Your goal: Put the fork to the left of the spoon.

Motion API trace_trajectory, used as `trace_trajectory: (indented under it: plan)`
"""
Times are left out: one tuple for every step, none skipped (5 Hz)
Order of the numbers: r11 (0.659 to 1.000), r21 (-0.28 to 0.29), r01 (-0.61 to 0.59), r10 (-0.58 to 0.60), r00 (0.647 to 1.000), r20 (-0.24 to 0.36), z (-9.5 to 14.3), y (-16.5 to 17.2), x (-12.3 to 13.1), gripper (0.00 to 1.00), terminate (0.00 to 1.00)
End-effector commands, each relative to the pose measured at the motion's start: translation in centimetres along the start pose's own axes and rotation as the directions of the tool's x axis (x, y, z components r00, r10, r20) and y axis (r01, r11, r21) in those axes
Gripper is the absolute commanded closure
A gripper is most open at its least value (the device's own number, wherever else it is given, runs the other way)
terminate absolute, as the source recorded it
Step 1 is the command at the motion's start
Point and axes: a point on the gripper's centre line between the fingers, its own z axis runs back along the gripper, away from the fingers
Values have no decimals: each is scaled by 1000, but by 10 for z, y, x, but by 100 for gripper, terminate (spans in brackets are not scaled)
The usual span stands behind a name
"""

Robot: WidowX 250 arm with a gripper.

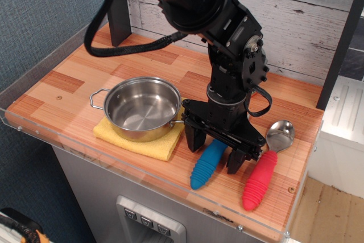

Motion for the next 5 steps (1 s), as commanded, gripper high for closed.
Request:
trace_trajectory:
  plan:
    - [1000, 20, 11, -11, 1000, 13, -1, 3, 1, 100, 0]
    - [999, 31, 16, -17, 999, 29, 8, 5, -1, 100, 0]
    - [999, 32, -16, 13, 997, 78, 37, 13, 0, 100, 0]
    - [999, -6, -47, 48, 990, 134, 67, 28, 2, 100, 0]
    - [997, -9, -82, 82, 982, 172, 96, 45, -4, 100, 0]
